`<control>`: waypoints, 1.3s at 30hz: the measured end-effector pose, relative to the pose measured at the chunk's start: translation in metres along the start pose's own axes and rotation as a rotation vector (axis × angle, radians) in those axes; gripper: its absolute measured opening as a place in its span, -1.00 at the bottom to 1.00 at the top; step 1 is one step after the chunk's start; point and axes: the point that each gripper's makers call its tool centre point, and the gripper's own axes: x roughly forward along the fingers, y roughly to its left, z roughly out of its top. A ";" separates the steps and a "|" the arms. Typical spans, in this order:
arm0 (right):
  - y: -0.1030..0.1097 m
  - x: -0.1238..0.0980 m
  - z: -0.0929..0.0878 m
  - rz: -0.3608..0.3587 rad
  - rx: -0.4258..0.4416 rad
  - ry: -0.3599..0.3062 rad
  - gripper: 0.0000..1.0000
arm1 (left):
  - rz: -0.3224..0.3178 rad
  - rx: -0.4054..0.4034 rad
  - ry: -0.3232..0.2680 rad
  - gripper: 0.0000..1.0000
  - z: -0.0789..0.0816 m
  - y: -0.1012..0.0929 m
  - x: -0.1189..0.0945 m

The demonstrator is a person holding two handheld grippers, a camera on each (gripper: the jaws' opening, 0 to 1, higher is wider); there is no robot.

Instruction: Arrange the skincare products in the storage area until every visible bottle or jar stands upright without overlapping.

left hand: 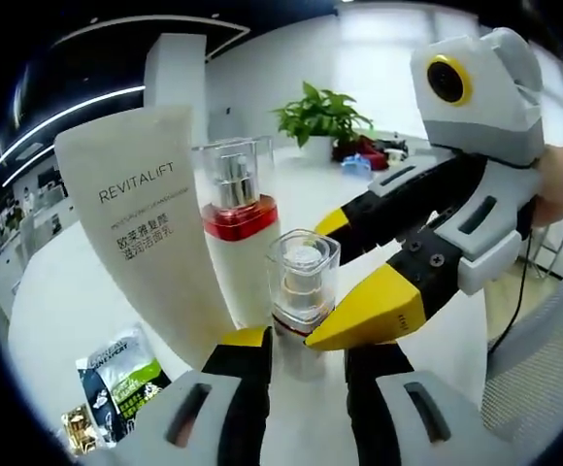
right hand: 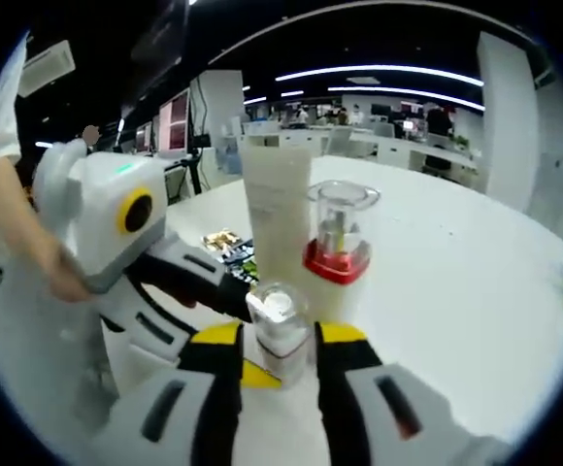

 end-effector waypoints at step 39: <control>0.045 -0.052 -0.023 -0.045 0.154 -0.013 0.46 | 0.084 -0.187 0.061 0.46 -0.047 0.014 -0.127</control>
